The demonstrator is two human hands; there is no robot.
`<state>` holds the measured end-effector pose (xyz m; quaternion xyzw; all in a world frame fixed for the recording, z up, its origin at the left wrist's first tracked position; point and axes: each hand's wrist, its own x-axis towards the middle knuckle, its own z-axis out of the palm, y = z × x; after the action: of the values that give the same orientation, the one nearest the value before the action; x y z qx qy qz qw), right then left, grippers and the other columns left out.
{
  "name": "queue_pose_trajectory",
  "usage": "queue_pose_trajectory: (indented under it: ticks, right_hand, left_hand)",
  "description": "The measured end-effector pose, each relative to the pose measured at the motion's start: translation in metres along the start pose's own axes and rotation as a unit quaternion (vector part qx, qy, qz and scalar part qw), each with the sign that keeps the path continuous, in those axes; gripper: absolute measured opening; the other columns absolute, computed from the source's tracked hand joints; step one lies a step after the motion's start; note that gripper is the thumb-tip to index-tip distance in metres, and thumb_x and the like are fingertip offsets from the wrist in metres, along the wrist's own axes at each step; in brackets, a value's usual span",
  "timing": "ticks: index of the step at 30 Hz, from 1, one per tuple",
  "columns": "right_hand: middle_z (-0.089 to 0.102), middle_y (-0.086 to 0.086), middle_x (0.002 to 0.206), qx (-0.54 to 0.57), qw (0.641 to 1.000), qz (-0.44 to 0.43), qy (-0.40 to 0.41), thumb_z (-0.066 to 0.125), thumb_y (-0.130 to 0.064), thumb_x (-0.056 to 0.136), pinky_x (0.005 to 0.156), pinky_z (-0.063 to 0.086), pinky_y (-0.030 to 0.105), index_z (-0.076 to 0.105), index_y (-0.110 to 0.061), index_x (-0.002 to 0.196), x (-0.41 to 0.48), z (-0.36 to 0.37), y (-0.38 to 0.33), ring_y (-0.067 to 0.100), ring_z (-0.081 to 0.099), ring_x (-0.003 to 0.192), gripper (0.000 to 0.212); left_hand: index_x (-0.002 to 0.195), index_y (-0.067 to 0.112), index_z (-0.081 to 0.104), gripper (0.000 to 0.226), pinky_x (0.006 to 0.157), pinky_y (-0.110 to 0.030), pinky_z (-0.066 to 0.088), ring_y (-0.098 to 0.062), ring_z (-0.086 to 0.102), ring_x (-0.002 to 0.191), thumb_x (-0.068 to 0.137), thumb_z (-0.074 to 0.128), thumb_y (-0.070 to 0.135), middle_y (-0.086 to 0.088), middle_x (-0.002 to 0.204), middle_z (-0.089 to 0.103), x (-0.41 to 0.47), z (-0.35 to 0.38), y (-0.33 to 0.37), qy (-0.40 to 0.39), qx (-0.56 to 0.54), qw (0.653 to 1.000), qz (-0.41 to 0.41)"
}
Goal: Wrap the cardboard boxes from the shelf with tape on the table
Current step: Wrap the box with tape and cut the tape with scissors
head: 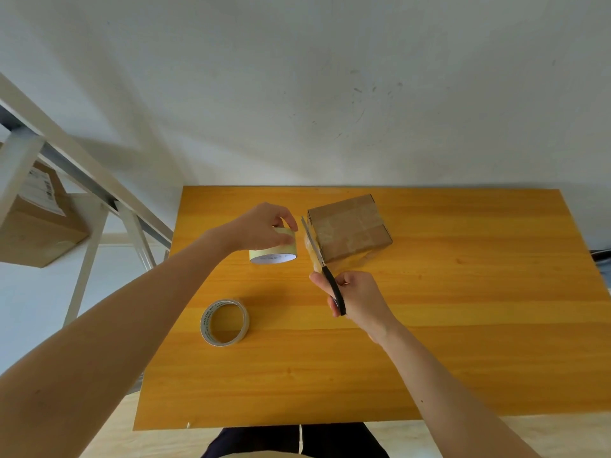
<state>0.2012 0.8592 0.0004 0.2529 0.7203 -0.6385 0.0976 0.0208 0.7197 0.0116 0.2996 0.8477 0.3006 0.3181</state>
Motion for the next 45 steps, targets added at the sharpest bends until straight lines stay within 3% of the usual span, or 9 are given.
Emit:
queue_pose_trajectory:
  ticks: [9, 15, 20, 24, 30, 33, 36, 41, 45]
  right_hand:
    - [0.054, 0.010, 0.053, -0.001, 1.000, 0.021, -0.024, 0.072, -0.047, 0.079, 0.044, 0.036, 0.015, 0.053, -0.005, 0.068, 0.004, -0.013, -0.001, 0.015, 0.047, 0.042, 0.047]
    - [0.056, 0.010, 0.053, -0.096, 0.995, 0.009, -0.014, 0.070, -0.060, 0.074, 0.070, 0.051, 0.033, 0.050, -0.008, 0.065, 0.007, -0.012, 0.010, 0.016, 0.055, 0.051, 0.057]
    - [0.039, -0.002, 0.055, -0.203, 0.977, 0.045, -0.040, 0.067, -0.067, 0.071, 0.057, 0.034, 0.030, 0.040, -0.014, 0.071, 0.005, -0.013, 0.017, 0.018, 0.041, 0.054, 0.060]
    - [0.052, -0.006, 0.070, -0.346, 0.934, 0.067, -0.067, 0.057, -0.077, 0.071, 0.056, 0.040, 0.027, 0.046, -0.016, 0.091, 0.007, -0.009, 0.036, 0.014, 0.052, 0.059, 0.065]
    - [0.064, -0.003, 0.096, -0.559, 0.829, -0.031, 0.004, 0.043, -0.073, 0.082, 0.085, 0.040, 0.034, 0.044, -0.012, 0.111, 0.010, -0.001, 0.088, 0.020, 0.062, 0.088, 0.068]
    - [0.062, -0.001, 0.103, -0.589, 0.807, -0.048, 0.006, 0.043, -0.066, 0.085, 0.082, 0.037, 0.033, 0.043, -0.012, 0.112, 0.015, 0.004, 0.105, 0.020, 0.059, 0.093, 0.060]
    - [0.057, 0.001, 0.109, -0.599, 0.799, -0.058, 0.011, 0.049, -0.055, 0.087, 0.084, 0.039, 0.034, 0.044, -0.011, 0.117, 0.021, 0.008, 0.115, 0.023, 0.055, 0.100, 0.054]
    - [0.063, 0.002, 0.077, -0.637, 0.758, -0.128, 0.063, 0.087, -0.040, 0.055, 0.057, 0.047, 0.031, 0.061, -0.009, 0.089, 0.027, 0.011, 0.126, 0.020, 0.062, 0.067, 0.053]
    - [0.064, 0.004, 0.072, -0.627, 0.764, -0.137, 0.066, 0.095, -0.031, 0.039, 0.047, 0.050, 0.027, 0.067, -0.007, 0.082, 0.030, 0.014, 0.130, 0.018, 0.065, 0.063, 0.057]
  left_hand:
    - [0.088, 0.023, 0.064, 0.006, 0.073, -0.036, 0.048, -0.025, 0.060, 0.087, 0.082, 0.066, 0.022, -0.005, 0.090, 0.065, -0.004, -0.002, -0.020, 0.015, 0.058, 0.998, -0.013]
    - [0.078, 0.019, 0.059, 0.022, 0.064, -0.035, 0.043, -0.027, 0.057, 0.076, 0.080, 0.070, 0.038, -0.011, 0.084, 0.064, -0.006, 0.007, -0.029, 0.078, 0.030, 0.996, -0.024]
    - [0.081, 0.019, 0.056, 0.016, 0.061, -0.032, 0.041, -0.024, 0.053, 0.073, 0.083, 0.069, 0.027, -0.002, 0.083, 0.059, -0.008, 0.016, -0.041, 0.104, 0.048, 0.993, -0.020]
    - [0.089, 0.024, 0.051, 0.013, 0.053, -0.030, 0.040, -0.021, 0.053, 0.065, 0.087, 0.063, 0.029, 0.002, 0.086, 0.061, -0.009, 0.027, -0.060, 0.137, 0.100, 0.984, -0.047]
    - [0.120, 0.025, 0.049, 0.031, 0.056, -0.027, 0.037, -0.028, 0.058, 0.080, 0.091, 0.057, 0.024, 0.005, 0.104, 0.064, -0.014, 0.052, -0.085, 0.180, 0.179, 0.966, -0.045]
    - [0.111, 0.021, 0.063, 0.024, 0.058, -0.025, 0.034, -0.030, 0.062, 0.091, 0.089, 0.059, 0.015, -0.001, 0.102, 0.067, -0.015, 0.065, -0.093, 0.197, 0.218, 0.956, 0.001]
    - [0.091, 0.015, 0.073, 0.010, 0.051, -0.024, 0.035, -0.031, 0.065, 0.080, 0.085, 0.066, 0.011, -0.003, 0.091, 0.069, -0.017, 0.074, -0.099, 0.205, 0.255, 0.945, 0.026]
    - [0.082, 0.015, 0.074, 0.009, 0.044, -0.020, 0.030, -0.025, 0.064, 0.060, 0.075, 0.078, 0.013, -0.001, 0.076, 0.068, -0.020, 0.080, -0.099, 0.178, 0.289, 0.941, 0.015]
    - [0.082, 0.015, 0.073, 0.009, 0.045, -0.020, 0.029, -0.024, 0.064, 0.062, 0.075, 0.079, 0.017, 0.000, 0.078, 0.068, -0.021, 0.084, -0.094, 0.155, 0.313, 0.937, 0.018]
